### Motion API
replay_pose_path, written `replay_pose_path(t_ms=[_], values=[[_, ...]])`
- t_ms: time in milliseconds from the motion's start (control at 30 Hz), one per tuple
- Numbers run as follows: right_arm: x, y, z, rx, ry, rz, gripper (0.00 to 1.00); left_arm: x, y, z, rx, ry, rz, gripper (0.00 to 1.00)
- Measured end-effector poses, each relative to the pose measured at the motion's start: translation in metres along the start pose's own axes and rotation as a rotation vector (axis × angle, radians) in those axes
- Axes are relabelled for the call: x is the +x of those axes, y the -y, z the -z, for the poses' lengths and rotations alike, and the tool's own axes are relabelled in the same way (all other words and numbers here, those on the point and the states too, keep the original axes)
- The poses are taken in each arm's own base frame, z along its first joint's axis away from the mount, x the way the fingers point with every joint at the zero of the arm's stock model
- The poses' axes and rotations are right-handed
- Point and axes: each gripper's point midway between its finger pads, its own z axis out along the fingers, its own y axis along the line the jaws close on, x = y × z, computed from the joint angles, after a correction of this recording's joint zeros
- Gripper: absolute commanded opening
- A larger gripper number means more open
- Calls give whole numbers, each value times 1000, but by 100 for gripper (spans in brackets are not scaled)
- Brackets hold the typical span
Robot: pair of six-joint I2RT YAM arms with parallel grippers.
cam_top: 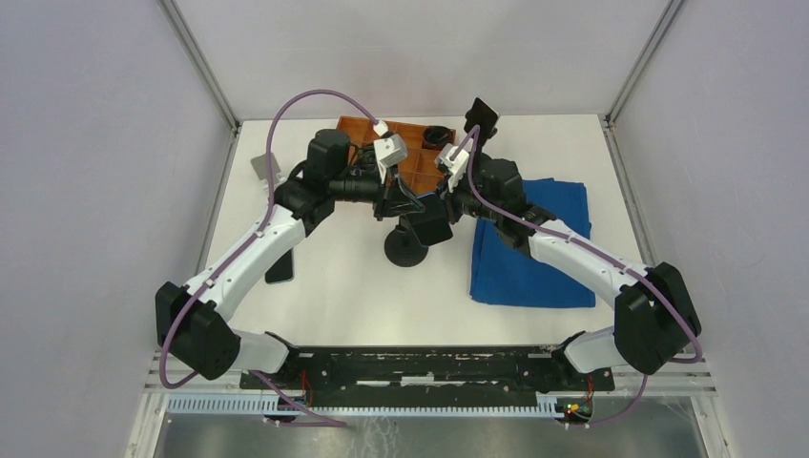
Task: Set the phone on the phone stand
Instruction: Install the phone on the phone stand.
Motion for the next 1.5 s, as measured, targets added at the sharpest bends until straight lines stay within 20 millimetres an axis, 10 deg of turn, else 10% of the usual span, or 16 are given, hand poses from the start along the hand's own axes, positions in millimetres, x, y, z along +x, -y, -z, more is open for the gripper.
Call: replay_pose_path(t_ms=[1500], values=[[1,-34,-2,-104,-31,46,0,17,18,6,84,-25,-155,2]])
